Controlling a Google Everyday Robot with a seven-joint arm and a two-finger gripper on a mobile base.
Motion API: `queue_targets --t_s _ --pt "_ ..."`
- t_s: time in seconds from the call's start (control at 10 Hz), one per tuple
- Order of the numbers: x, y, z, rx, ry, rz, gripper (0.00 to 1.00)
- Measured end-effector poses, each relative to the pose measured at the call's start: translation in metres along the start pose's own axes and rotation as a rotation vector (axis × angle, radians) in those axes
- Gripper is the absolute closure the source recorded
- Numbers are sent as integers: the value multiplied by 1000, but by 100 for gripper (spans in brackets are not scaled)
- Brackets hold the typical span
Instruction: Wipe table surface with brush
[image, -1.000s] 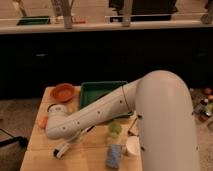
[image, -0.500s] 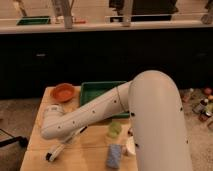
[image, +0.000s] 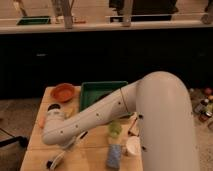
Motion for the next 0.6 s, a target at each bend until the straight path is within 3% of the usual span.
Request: queue_targets --t_s 0.4,0.6 --pt "34 9 3 -20 26 77 100" --pt "51 0 4 -4 22 114 100"
